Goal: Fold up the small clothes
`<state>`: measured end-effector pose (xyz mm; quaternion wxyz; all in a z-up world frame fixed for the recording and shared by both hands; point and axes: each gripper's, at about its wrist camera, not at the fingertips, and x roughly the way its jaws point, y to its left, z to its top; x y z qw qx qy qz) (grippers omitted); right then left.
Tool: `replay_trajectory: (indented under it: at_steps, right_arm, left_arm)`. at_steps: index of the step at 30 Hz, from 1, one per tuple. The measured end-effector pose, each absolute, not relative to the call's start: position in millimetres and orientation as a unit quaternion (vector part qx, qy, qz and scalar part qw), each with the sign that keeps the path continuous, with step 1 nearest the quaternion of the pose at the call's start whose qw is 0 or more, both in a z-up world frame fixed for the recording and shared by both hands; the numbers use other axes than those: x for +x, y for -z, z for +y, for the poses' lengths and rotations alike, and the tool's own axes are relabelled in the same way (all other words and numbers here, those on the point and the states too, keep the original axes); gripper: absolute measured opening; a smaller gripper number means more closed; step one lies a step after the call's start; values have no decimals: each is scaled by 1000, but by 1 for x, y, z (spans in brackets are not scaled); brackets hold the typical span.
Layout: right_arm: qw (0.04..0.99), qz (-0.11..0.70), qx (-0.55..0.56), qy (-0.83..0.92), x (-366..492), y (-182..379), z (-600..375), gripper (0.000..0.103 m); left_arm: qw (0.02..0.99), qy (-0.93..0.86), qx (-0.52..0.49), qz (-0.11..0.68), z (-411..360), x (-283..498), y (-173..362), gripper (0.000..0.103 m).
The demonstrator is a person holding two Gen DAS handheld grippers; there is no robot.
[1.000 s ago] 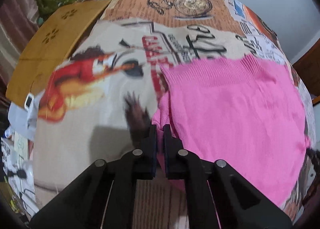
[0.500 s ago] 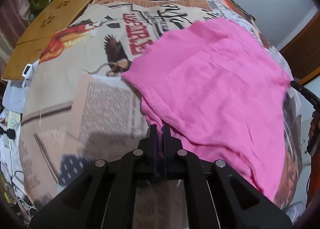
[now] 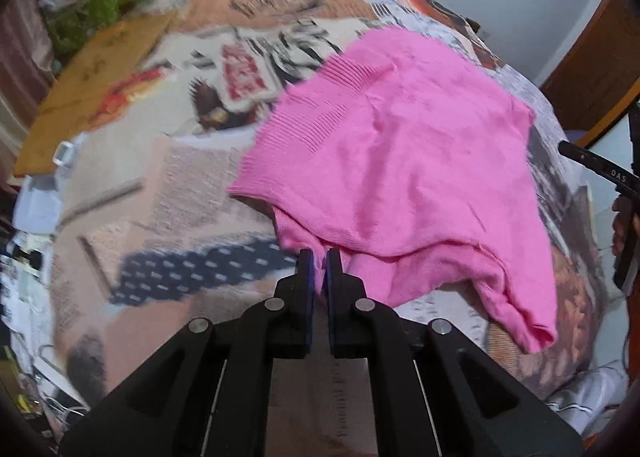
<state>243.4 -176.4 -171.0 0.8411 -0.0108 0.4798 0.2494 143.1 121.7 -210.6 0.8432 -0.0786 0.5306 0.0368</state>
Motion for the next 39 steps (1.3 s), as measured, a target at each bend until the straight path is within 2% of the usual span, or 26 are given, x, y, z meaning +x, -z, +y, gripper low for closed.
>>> replay_trajectory:
  at_steps: [5, 13, 19, 20, 22, 25, 33, 39]
  right_arm:
    - [841, 481, -18, -246, 251, 176, -166, 40]
    - [836, 498, 5, -231, 286, 199, -158, 45]
    - [851, 474, -4, -226, 296, 204, -148, 44]
    - [855, 467, -13, -226, 297, 203, -144, 42]
    - [857, 460, -35, -231, 301, 203, -137, 16]
    - [858, 451, -60, -240, 310, 200, -128, 12]
    - [866, 421, -131, -237, 362, 183, -110, 10]
    - [871, 415, -127, -232, 406, 183, -92, 10]
  left_arm:
    - [849, -78, -78, 517, 154, 149, 200, 9]
    - [853, -123, -106, 496, 196, 175, 201, 42]
    - [848, -115, -101, 508, 198, 203, 213, 51]
    - [849, -110, -103, 507, 198, 207, 213, 52]
    - [851, -104, -107, 504, 197, 214, 213, 56]
    - [853, -97, -108, 502, 197, 227, 214, 57]
    - [846, -92, -122, 511, 205, 247, 230, 58]
    - [838, -79, -111, 529, 194, 250, 245, 58]
